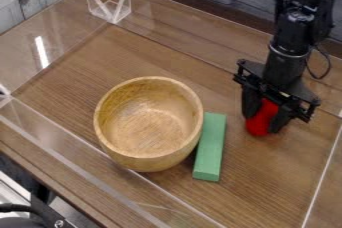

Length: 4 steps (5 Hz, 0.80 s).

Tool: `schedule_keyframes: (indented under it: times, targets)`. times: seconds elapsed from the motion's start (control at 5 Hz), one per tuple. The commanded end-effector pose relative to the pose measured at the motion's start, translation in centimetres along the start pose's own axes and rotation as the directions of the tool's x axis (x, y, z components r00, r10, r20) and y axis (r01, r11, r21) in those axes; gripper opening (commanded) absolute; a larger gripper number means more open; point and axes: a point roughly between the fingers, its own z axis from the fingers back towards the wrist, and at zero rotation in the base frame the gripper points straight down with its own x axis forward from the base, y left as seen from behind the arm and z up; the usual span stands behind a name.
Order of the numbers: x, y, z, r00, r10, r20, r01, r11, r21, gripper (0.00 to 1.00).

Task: Move the red fruit to the left

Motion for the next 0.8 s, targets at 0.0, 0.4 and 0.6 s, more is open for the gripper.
schedule_keyframes:
  times: [0.0,0.4,0.6]
  targets:
    - [1.0,0.1,2.7,0.998,0.032,0.059,-0.032,0.999,-0.001,1.00]
    - [1.1,1.4,6.0,0.993,0.049,0.104,-0.048,0.999,-0.006,0.00]
    - [0.4,4.5,9.4,0.983,0.092,0.156,-0.092,0.996,-0.004,0.00]
